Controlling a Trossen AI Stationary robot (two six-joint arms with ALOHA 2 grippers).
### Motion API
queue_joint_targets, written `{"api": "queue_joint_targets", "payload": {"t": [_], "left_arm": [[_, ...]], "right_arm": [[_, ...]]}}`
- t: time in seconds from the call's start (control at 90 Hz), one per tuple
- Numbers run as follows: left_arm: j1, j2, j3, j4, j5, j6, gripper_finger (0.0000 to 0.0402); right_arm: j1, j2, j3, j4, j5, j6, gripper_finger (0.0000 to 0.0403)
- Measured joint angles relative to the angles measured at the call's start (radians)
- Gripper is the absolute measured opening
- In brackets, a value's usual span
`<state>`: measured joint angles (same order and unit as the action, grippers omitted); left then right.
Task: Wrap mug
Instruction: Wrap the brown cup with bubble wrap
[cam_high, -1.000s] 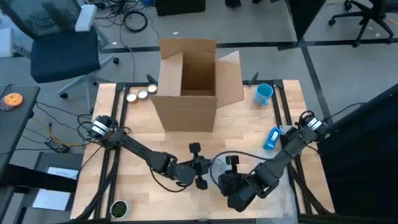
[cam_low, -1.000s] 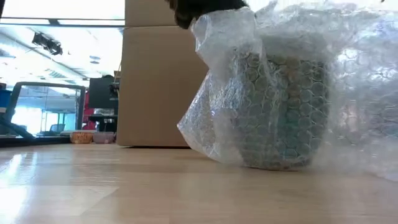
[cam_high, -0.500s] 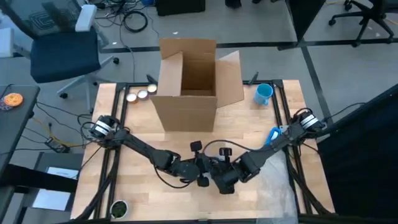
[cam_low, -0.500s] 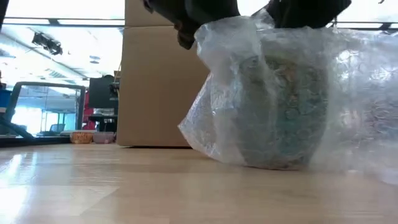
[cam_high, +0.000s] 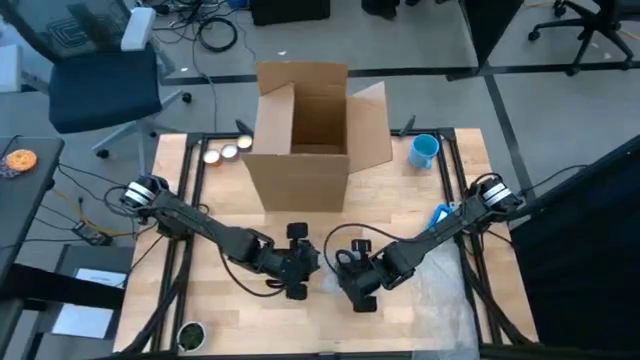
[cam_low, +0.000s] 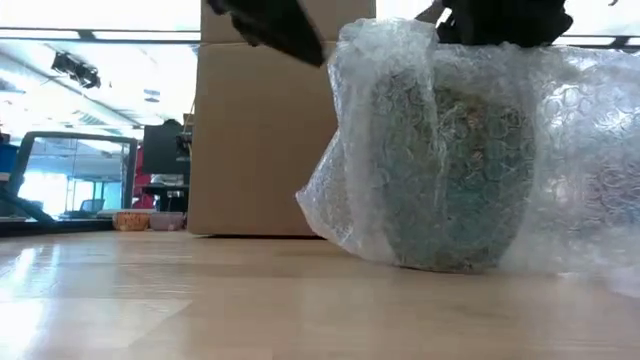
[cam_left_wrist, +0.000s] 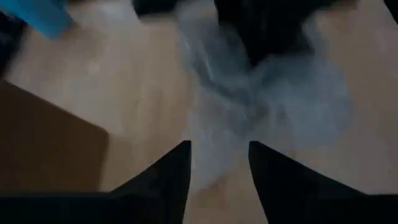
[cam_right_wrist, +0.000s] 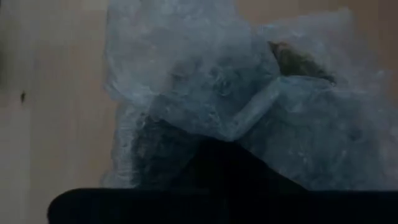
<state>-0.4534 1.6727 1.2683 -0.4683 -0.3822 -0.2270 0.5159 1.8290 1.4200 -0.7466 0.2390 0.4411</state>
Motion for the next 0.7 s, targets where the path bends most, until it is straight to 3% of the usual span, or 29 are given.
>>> {"api": "queue_joint_targets", "payload": {"t": [0.222, 0.378, 0.467, 0.7], "left_arm": [[-0.016, 0.001, -0.066, 0.010, 0.023, -0.098, 0.0147], [-0.025, 0.001, -0.133, 0.215, 0.020, -0.125, 0.0147], [-0.034, 0.002, -0.159, 0.324, 0.020, -0.115, 0.0147], [-0.089, -0.011, -0.111, 0.312, 0.014, -0.055, 0.0147]], "right_arm": [[0.016, -0.018, 0.119, -0.153, -0.003, 0.009, 0.0000], [0.026, -0.024, 0.187, -0.216, 0.037, 0.013, 0.0000], [0.026, -0.023, 0.187, -0.194, 0.076, -0.010, 0.0000], [-0.006, -0.014, 0.087, -0.126, 0.104, -0.018, 0.0000]]}}
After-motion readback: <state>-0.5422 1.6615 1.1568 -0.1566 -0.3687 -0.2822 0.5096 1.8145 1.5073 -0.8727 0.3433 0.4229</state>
